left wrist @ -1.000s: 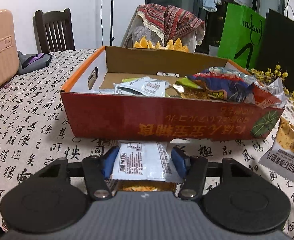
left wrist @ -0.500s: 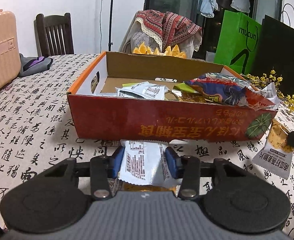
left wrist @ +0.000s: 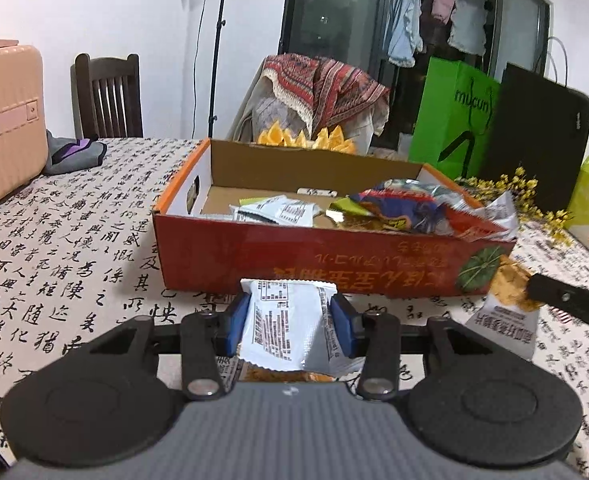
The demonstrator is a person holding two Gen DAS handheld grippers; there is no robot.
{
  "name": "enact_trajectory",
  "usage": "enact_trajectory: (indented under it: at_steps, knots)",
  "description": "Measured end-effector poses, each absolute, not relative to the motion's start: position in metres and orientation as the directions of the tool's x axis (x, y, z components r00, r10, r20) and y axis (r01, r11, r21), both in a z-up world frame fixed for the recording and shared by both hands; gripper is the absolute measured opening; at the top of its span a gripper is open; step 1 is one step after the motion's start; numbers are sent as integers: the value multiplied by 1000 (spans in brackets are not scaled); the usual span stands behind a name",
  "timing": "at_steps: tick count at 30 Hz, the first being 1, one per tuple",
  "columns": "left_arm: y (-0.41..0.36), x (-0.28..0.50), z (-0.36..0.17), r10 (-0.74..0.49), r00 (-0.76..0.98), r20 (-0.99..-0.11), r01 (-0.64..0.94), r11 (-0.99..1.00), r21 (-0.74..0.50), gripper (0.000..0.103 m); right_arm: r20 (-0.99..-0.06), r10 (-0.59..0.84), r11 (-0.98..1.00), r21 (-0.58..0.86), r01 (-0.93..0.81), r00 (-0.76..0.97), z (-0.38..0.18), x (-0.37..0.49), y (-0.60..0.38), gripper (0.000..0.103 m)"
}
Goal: Organize snacks
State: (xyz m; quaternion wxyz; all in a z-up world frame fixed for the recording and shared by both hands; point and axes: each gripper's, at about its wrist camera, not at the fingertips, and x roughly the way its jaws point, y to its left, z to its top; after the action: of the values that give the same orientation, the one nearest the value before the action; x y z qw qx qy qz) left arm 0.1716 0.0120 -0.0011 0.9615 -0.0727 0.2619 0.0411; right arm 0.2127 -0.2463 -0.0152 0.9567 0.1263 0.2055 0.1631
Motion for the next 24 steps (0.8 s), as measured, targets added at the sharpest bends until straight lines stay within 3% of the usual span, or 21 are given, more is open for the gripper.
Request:
enact_trajectory:
  at_steps: [24]
  knots:
    - [8,155,74,2,945,-327,-41,993,-111,45,-206,413,890,300,-344,887,53,199,-228,13]
